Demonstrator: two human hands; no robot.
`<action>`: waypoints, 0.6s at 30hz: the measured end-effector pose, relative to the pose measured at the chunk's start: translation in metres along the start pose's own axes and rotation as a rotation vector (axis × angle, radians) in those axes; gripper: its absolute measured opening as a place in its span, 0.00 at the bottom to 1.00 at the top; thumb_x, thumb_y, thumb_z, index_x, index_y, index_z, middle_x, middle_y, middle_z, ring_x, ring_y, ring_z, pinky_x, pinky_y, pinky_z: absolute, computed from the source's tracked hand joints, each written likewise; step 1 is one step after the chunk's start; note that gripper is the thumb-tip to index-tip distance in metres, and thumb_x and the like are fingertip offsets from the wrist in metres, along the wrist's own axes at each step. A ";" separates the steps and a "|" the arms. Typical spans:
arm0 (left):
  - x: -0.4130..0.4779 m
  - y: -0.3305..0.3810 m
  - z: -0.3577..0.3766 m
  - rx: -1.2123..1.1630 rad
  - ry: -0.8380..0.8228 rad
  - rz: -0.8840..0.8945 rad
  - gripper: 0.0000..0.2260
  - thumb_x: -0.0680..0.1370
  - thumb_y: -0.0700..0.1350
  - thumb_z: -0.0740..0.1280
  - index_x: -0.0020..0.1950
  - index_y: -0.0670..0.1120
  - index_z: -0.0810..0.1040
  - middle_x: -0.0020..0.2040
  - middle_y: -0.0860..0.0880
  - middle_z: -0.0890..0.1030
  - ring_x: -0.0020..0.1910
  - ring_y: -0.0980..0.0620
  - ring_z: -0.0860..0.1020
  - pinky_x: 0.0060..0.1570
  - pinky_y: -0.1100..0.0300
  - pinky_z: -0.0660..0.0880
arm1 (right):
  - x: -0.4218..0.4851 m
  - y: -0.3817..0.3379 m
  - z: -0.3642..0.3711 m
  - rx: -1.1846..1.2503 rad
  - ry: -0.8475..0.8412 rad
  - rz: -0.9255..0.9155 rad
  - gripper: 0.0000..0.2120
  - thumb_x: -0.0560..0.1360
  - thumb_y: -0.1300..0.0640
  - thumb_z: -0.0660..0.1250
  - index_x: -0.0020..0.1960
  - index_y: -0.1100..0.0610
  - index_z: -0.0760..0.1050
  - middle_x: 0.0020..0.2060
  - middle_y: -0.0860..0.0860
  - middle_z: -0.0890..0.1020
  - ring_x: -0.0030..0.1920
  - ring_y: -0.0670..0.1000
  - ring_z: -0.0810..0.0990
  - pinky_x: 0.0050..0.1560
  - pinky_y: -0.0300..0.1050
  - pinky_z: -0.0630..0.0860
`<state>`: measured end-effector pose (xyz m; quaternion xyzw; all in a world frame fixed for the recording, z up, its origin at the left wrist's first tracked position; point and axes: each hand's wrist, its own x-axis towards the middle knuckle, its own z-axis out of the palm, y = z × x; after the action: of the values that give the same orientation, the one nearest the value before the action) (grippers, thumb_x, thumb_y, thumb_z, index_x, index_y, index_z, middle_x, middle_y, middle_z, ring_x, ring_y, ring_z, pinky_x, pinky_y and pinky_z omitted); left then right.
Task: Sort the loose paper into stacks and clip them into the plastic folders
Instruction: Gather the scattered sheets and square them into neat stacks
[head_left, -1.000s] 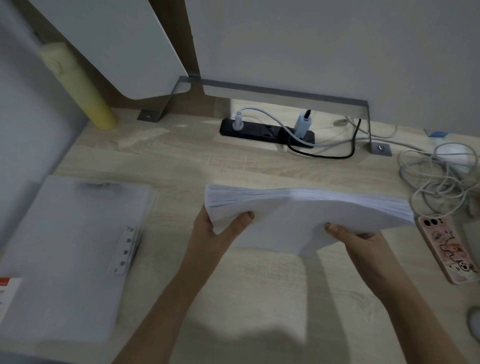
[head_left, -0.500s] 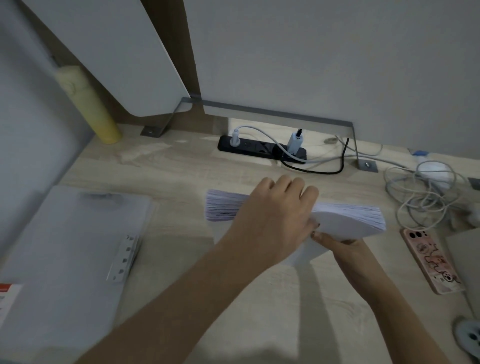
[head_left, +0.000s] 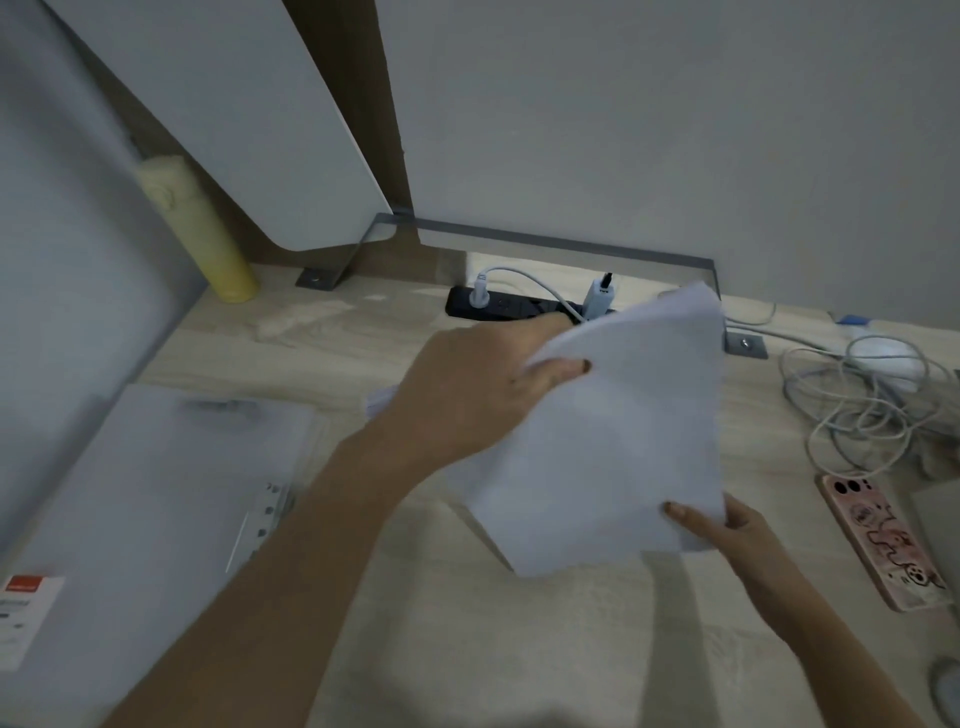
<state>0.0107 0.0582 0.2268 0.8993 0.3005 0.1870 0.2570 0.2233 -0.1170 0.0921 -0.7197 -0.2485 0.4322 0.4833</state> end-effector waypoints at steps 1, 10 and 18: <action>-0.003 -0.008 -0.002 -0.049 0.018 -0.039 0.06 0.78 0.57 0.58 0.50 0.58 0.73 0.40 0.53 0.78 0.40 0.53 0.76 0.39 0.68 0.68 | 0.000 -0.001 -0.009 0.005 0.033 -0.016 0.39 0.45 0.34 0.78 0.51 0.54 0.81 0.46 0.49 0.86 0.46 0.47 0.85 0.41 0.36 0.80; -0.033 -0.062 0.035 -0.725 0.181 -0.428 0.03 0.77 0.48 0.65 0.48 0.51 0.77 0.47 0.52 0.82 0.45 0.53 0.81 0.46 0.55 0.78 | 0.022 -0.014 -0.005 0.296 -0.091 -0.094 0.18 0.69 0.65 0.64 0.58 0.58 0.77 0.53 0.57 0.83 0.52 0.54 0.82 0.47 0.45 0.81; -0.060 -0.112 0.076 -0.820 0.240 -0.645 0.03 0.65 0.42 0.67 0.37 0.48 0.75 0.27 0.58 0.78 0.30 0.65 0.74 0.34 0.72 0.70 | 0.026 -0.006 0.000 0.012 -0.090 -0.096 0.14 0.65 0.59 0.69 0.48 0.49 0.84 0.47 0.46 0.86 0.50 0.45 0.83 0.49 0.44 0.80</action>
<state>-0.0471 0.0703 0.0906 0.5595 0.4910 0.3020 0.5955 0.2370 -0.0941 0.0879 -0.6839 -0.3017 0.4417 0.4962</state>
